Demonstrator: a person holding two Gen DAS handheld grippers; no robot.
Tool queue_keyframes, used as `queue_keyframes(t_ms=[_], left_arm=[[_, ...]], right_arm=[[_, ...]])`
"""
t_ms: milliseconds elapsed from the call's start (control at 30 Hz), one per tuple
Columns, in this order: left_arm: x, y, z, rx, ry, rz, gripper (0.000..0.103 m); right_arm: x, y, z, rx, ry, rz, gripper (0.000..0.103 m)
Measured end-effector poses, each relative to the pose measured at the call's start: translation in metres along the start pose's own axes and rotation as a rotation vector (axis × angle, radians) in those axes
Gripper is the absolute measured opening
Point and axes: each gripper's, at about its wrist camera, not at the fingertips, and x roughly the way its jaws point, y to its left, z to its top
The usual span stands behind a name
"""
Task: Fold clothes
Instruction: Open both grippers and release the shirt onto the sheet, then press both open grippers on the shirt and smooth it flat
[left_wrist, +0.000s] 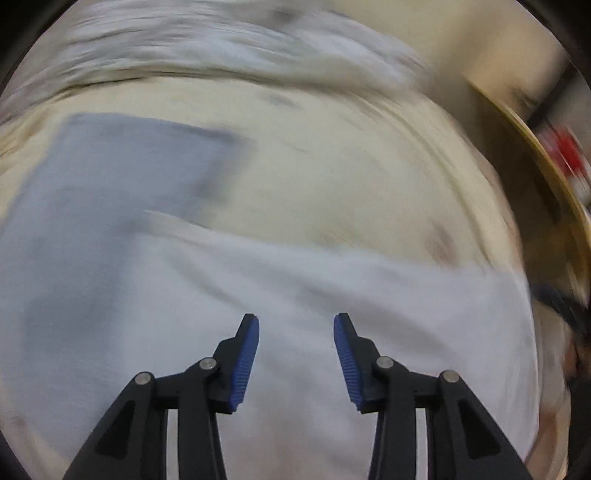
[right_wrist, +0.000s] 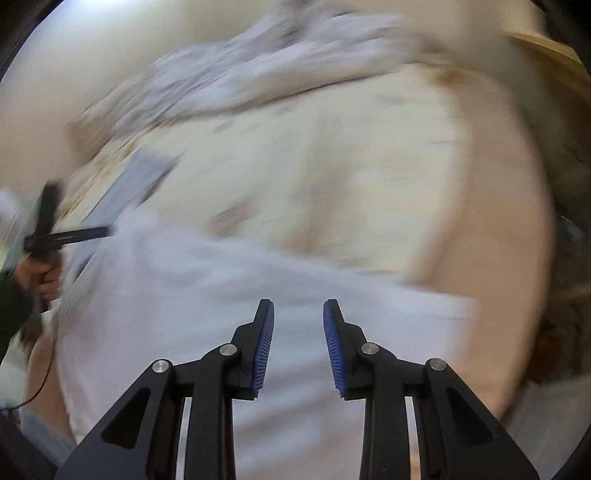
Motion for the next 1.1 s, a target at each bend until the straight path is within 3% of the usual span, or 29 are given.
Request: queue_keyframes(t_ms=[100, 167, 233, 300, 400, 467, 567, 633, 733, 833, 900, 1000, 1100], left_arm=[[0.032, -0.047, -0.021, 0.225, 0.091, 0.001, 0.043], [0.044, -0.049, -0.026, 0.294, 0.104, 0.068, 0.043], [0.041, -0.033, -0.022, 0.285, 0.117, 0.043, 0.043], [0.034, -0.014, -0.022, 0.296, 0.116, 0.099, 0.043], [0.019, 0.012, -0.023, 0.286, 0.093, 0.194, 0.043], [0.003, 0.017, -0.026, 0.252, 0.053, 0.246, 0.043], [-0.019, -0.009, -0.036, 0.209, 0.013, 0.130, 0.045], [-0.023, -0.040, -0.051, 0.218, 0.019, 0.034, 0.053], [-0.012, -0.092, -0.082, 0.284, 0.055, -0.014, 0.061], [0.010, -0.101, -0.108, 0.344, 0.132, 0.049, 0.061], [0.001, -0.087, -0.119, 0.343, 0.125, 0.049, 0.063], [-0.014, -0.057, -0.134, 0.337, 0.156, 0.072, 0.064], [-0.033, -0.023, -0.149, 0.317, 0.186, 0.143, 0.065]], right_arm=[[0.050, 0.067, -0.004, -0.210, 0.103, -0.007, 0.033], [0.072, 0.088, -0.016, -0.355, 0.164, -0.071, 0.040], [0.083, 0.094, -0.027, -0.482, 0.203, -0.160, 0.081], [0.075, 0.078, -0.032, -0.516, 0.219, -0.203, 0.098], [0.059, 0.029, -0.038, -0.415, 0.298, -0.224, 0.099], [0.046, 0.014, -0.041, -0.369, 0.299, -0.238, 0.099], [0.021, 0.026, -0.036, -0.302, 0.224, -0.179, 0.099], [0.019, 0.060, -0.037, -0.320, 0.197, -0.070, 0.099], [0.028, 0.107, -0.044, -0.370, 0.201, 0.056, 0.099], [0.049, 0.136, -0.078, -0.492, 0.264, 0.026, 0.099], [0.056, 0.137, -0.102, -0.550, 0.304, -0.012, 0.099], [0.036, 0.114, -0.116, -0.533, 0.320, -0.037, 0.102], [0.017, 0.089, -0.138, -0.513, 0.367, -0.078, 0.102]])
